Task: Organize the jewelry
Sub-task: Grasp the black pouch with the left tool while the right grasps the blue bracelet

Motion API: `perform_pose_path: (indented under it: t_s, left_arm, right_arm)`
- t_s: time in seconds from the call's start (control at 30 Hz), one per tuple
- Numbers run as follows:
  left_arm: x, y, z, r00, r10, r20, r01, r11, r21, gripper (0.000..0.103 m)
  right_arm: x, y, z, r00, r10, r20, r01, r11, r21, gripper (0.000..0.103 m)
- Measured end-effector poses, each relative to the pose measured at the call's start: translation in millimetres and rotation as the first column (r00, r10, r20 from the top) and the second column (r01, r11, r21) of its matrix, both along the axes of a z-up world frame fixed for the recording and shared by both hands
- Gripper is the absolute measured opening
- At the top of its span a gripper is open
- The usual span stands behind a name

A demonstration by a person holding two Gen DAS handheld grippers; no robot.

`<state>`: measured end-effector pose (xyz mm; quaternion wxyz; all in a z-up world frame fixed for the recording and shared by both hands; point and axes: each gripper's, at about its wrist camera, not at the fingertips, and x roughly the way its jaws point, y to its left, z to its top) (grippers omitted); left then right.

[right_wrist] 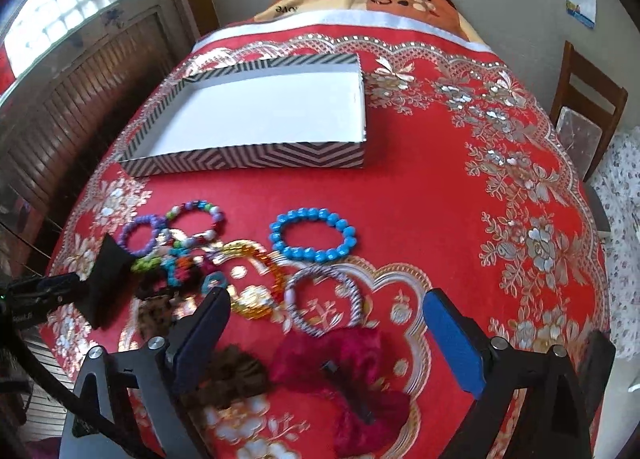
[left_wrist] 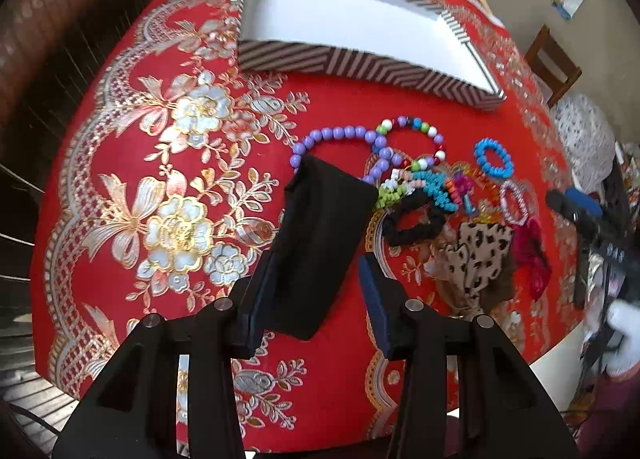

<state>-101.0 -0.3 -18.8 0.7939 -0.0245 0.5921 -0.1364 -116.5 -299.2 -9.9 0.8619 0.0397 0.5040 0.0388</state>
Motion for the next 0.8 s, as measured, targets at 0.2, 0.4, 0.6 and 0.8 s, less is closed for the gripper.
perform_pose_path:
  t_s: [0.2,0.4,0.6,0.8]
  left_arm:
    - [12,-7,-15,1.000,-0.007,-0.002,0.007,0.997,0.070,0.042]
    - [21,-8,-26,1.000,0.013,-0.014,-0.011,0.996,0.088,0.042]
    - [23,-23,-31,0.999,-0.047,-0.014,0.048,0.990,0.135,0.059]
    - [25,-36,-34,0.997,-0.070,-0.007,0.071,0.984,0.164,0.062]
  right_arm:
    - [34,-9,-22,0.999,0.005,-0.034,-0.005,1.000,0.000,0.080]
    - [63,-5,-43,0.996,0.046,-0.075,-0.048,0.999,-0.020,0.053]
    - [76,-2,-54,0.993,0.088,-0.083,-0.094,0.993,-0.074,0.045]
    - [81,1,-54,0.988,0.146,-0.054,-0.150,0.986,-0.076,0.017]
